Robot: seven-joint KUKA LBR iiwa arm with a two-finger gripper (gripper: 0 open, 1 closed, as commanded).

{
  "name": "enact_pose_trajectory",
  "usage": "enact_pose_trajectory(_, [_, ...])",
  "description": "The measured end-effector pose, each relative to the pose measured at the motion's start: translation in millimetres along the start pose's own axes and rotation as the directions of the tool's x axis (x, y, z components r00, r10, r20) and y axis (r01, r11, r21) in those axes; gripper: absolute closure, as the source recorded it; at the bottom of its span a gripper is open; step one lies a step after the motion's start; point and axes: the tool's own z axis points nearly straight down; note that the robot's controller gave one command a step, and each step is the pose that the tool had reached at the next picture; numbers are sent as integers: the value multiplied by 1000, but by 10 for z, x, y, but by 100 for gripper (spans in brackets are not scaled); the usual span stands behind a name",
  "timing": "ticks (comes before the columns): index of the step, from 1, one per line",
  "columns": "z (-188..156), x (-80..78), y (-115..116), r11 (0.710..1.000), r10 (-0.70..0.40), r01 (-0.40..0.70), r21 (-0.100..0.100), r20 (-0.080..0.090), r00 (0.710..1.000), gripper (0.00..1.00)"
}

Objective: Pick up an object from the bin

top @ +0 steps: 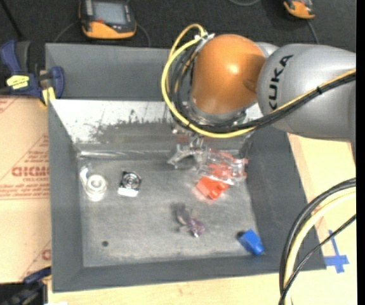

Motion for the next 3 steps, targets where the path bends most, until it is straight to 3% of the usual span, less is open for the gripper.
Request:
enact_pose_trajectory(1, [-49, 58, 186, 1000, -6, 6, -4, -1, 1000, 100])
enact_pose_trajectory(2, [-451, 56, 99, 1000, 11, -11, 3, -2, 1000, 100])
enact_pose_trajectory(3, [-225, -127, 212, 947, -321, 321, -7, -1, 947, 100])
